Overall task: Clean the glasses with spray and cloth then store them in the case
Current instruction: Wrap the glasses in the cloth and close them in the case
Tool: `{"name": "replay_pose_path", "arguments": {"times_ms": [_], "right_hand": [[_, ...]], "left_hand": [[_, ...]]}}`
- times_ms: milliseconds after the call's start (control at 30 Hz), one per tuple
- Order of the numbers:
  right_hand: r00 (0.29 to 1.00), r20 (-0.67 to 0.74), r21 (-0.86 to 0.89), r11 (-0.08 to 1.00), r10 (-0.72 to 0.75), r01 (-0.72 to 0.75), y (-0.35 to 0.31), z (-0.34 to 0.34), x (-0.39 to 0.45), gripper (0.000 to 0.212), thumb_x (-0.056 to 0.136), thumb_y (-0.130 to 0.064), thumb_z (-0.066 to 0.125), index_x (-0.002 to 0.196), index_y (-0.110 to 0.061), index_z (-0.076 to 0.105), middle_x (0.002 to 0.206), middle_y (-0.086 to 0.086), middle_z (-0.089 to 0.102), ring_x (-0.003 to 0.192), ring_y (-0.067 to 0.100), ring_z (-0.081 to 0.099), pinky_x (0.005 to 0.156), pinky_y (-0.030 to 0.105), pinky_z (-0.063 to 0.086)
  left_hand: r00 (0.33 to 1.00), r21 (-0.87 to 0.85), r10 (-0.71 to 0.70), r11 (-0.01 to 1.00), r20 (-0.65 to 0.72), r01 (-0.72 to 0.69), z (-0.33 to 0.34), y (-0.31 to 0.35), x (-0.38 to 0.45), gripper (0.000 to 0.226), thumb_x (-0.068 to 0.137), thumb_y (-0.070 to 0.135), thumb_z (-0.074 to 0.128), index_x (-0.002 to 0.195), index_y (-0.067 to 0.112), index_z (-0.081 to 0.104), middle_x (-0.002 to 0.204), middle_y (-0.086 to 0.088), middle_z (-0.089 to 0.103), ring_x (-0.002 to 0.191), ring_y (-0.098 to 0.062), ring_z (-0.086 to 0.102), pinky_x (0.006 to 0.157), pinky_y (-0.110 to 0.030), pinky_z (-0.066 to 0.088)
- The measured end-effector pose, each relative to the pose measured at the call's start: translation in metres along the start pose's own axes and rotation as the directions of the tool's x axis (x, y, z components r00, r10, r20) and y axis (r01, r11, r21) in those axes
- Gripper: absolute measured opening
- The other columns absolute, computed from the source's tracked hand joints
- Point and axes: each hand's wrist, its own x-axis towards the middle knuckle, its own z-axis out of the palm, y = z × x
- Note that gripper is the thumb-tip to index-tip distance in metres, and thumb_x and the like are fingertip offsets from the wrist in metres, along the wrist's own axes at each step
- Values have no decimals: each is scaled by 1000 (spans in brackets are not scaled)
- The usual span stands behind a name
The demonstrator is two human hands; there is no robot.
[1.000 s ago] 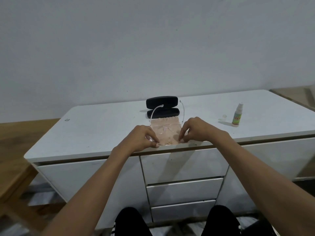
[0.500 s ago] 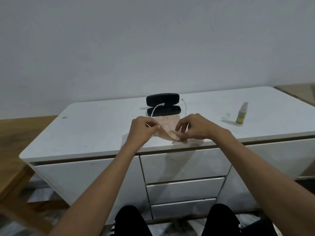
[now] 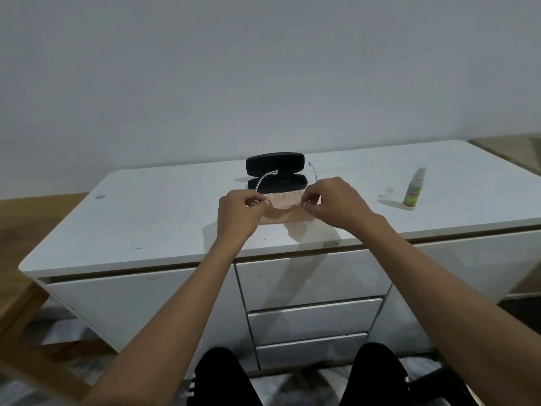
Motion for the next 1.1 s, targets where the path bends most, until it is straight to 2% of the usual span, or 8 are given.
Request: {"name": "replay_pose_path", "arguments": {"times_ms": [100,267,467,700,800,900,1000,1100], "right_hand": [[996,-87,-51,998,33,-38,-6,10,4,22,90,-16,59,94,-20,80,92,1,77,86,27,68,74,40,58],[973,-209,-97,988,97,-120,-14,26,8,23,94,-13,56,105,-16,77,99,7,76,91,33,66,74,39,54],[963,-213,-133,972,165,-196,-15,42,12,19,92,-10,53,101,-10,70,92,12,73,83,38,65,72,42,55],[956,-271,-111,983,110,-145,-7,54,9,25,94,-16,53,108,-11,74,103,10,76,91,40,66,75,42,55],[914,-406,-32,999,24,-40,-3,54,0,23,88,-15,62,104,-15,78,102,5,78,84,37,71,68,40,57],[847,-531,34,998,-31,58,3,47,-10,20,80,-21,63,92,-19,79,86,-3,78,65,25,70,59,29,51],[818,-564,178,984,116,-17,12,35,-11,17,77,-21,61,83,-20,77,72,-7,74,57,21,65,60,29,50],[800,-501,338,926,330,-170,25,25,-2,19,82,-21,61,84,-21,79,73,-5,75,64,20,67,70,35,57]], "left_hand": [[995,-20,-78,997,-66,77,6,1,1,6,82,19,77,85,18,82,71,1,74,68,-14,69,65,-19,49],[966,-65,-216,976,-144,208,16,1,4,6,82,16,75,80,18,80,68,1,74,63,-22,72,61,-40,63],[935,-121,-327,942,-138,311,22,2,3,12,86,8,70,82,14,79,69,-1,73,50,-20,70,48,-23,49],[935,-182,-341,929,-93,321,20,1,-1,13,88,7,66,93,13,76,75,-12,75,33,-7,58,34,-18,42],[947,-180,-305,942,-98,285,17,3,-5,13,88,9,66,91,15,77,69,-9,75,37,-9,62,36,-20,45],[962,-152,-243,963,-125,224,12,1,-6,13,86,15,66,78,17,76,63,1,74,45,-14,69,49,-28,55],[958,-117,-223,972,-180,205,3,-6,-1,21,86,23,63,66,25,70,62,7,73,53,-17,71,64,-38,64],[949,-90,-217,975,-227,201,-6,-20,14,18,84,24,62,69,24,70,66,7,74,64,-21,72,69,-40,63]]}}
